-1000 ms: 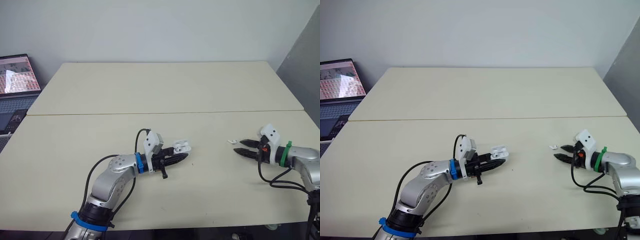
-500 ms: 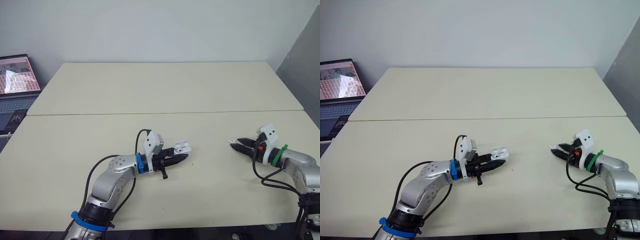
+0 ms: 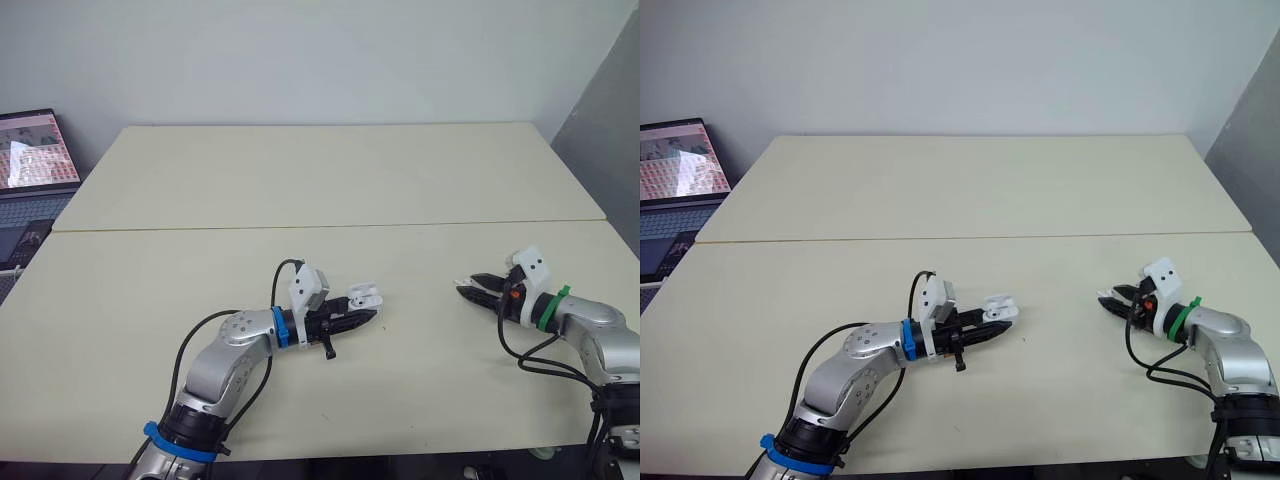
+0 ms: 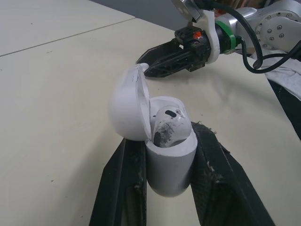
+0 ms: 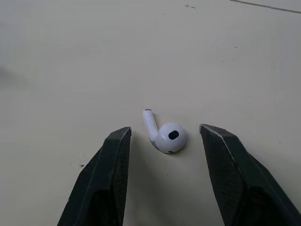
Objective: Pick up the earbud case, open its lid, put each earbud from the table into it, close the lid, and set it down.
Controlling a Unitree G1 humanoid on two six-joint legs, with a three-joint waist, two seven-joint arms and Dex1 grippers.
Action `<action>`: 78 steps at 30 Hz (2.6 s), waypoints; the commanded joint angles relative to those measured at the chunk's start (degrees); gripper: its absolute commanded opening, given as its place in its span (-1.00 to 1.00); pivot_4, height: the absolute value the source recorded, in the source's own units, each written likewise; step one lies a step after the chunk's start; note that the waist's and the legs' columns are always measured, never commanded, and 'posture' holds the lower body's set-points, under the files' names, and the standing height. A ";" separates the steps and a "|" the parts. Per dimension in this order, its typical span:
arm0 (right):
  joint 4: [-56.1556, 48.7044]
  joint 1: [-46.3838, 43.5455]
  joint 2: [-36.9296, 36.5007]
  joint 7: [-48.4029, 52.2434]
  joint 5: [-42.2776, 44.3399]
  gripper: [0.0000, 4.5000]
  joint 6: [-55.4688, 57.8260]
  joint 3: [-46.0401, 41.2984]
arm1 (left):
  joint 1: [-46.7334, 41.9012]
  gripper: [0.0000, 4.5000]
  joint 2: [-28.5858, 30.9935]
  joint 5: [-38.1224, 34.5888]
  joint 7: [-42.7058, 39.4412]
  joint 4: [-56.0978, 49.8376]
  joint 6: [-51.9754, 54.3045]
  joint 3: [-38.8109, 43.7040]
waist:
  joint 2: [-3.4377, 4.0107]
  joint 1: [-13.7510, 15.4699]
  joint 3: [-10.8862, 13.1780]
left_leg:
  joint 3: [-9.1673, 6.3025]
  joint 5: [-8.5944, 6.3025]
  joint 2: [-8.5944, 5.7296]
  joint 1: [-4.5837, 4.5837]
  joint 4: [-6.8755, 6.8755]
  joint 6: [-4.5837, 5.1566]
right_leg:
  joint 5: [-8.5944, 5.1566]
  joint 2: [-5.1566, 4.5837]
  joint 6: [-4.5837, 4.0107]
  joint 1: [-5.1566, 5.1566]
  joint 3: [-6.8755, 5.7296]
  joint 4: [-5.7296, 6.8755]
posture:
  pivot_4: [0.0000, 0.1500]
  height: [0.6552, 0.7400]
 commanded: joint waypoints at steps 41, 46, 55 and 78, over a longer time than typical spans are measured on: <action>1.85 4.91 -20.61 39.00 -8.85 -0.82 -43.53 11.83 | -0.80 -0.64 -0.65 0.49 -0.29 -0.72 -1.97 -0.59 | 0.00 0.16 0.00 | -0.05 0.00 0.00 0.06 0.00 0.00 | 0.00 -0.02 0.00 0.13 -0.07 -0.12 | 1.00 1.00; 6.02 2.14 -20.43 36.64 -11.04 -0.39 -48.83 13.13 | -0.59 -0.64 -0.62 0.57 -0.24 -0.90 -1.99 -0.55 | 0.00 0.17 0.00 | -0.09 0.00 0.00 0.15 0.03 -0.01 | 0.00 -0.03 0.00 0.29 -0.08 -0.19 | 1.00 1.00; 2.76 4.15 -25.14 32.53 -12.54 0.68 -42.79 11.24 | -0.72 -0.64 -0.53 0.51 -0.57 -0.73 -1.87 -0.65 | 0.01 0.69 0.00 | -0.26 0.00 -0.02 0.22 0.02 -0.01 | 0.00 -0.08 0.00 0.52 -0.07 -0.42 | 1.00 1.00; -34.87 16.07 -27.36 16.78 -4.06 -0.98 2.10 3.82 | -2.04 -0.64 -1.03 0.95 -2.31 1.16 -2.37 -1.27 | 0.04 1.67 -0.02 | -0.31 0.00 -0.04 0.10 0.02 0.00 | 0.00 -0.07 0.00 0.47 -0.13 -0.45 | 1.00 1.00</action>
